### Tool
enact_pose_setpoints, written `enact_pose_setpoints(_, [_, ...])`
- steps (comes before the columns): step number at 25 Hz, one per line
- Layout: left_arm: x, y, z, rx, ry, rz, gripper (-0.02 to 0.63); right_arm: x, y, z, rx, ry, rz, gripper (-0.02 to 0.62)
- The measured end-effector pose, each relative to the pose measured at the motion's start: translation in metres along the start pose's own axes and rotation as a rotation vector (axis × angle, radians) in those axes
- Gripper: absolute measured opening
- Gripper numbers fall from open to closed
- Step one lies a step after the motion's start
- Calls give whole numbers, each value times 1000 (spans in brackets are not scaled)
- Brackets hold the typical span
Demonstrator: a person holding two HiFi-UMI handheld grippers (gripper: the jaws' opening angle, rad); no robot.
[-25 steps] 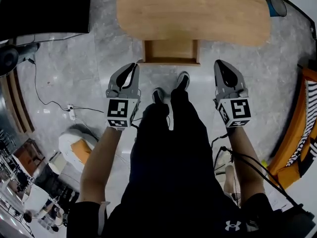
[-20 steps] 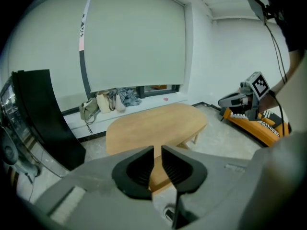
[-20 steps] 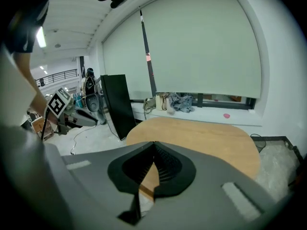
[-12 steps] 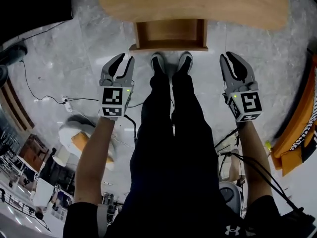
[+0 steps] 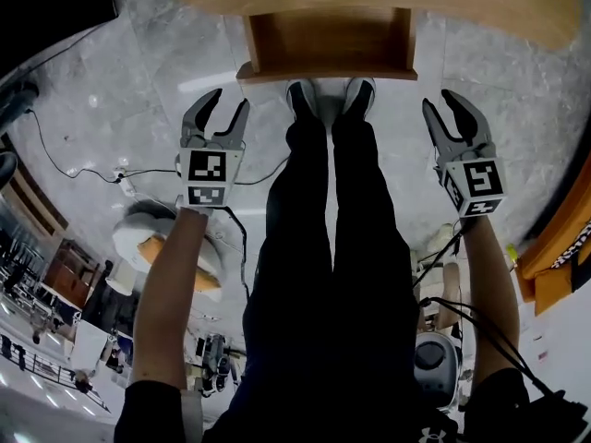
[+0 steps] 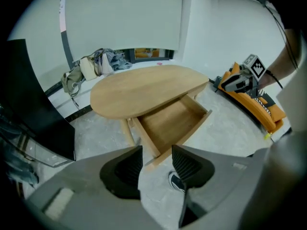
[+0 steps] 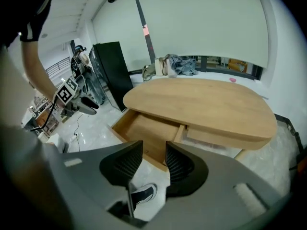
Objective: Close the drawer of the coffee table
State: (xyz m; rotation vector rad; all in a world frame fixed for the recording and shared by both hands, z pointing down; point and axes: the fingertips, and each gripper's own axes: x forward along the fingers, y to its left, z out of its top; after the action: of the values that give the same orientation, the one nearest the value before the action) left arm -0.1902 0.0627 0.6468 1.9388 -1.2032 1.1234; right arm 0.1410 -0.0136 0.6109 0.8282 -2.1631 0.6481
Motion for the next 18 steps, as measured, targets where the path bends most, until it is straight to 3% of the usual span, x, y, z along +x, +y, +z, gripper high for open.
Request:
enact_pose_setpoints(10, [73, 14, -69, -21, 95, 17, 199, 48, -27, -104, -75, 147, -11, 169])
enact_pose_setpoints(18, [114, 22, -104, -44, 155, 22, 199, 90, -35, -138, -55, 148, 3, 204])
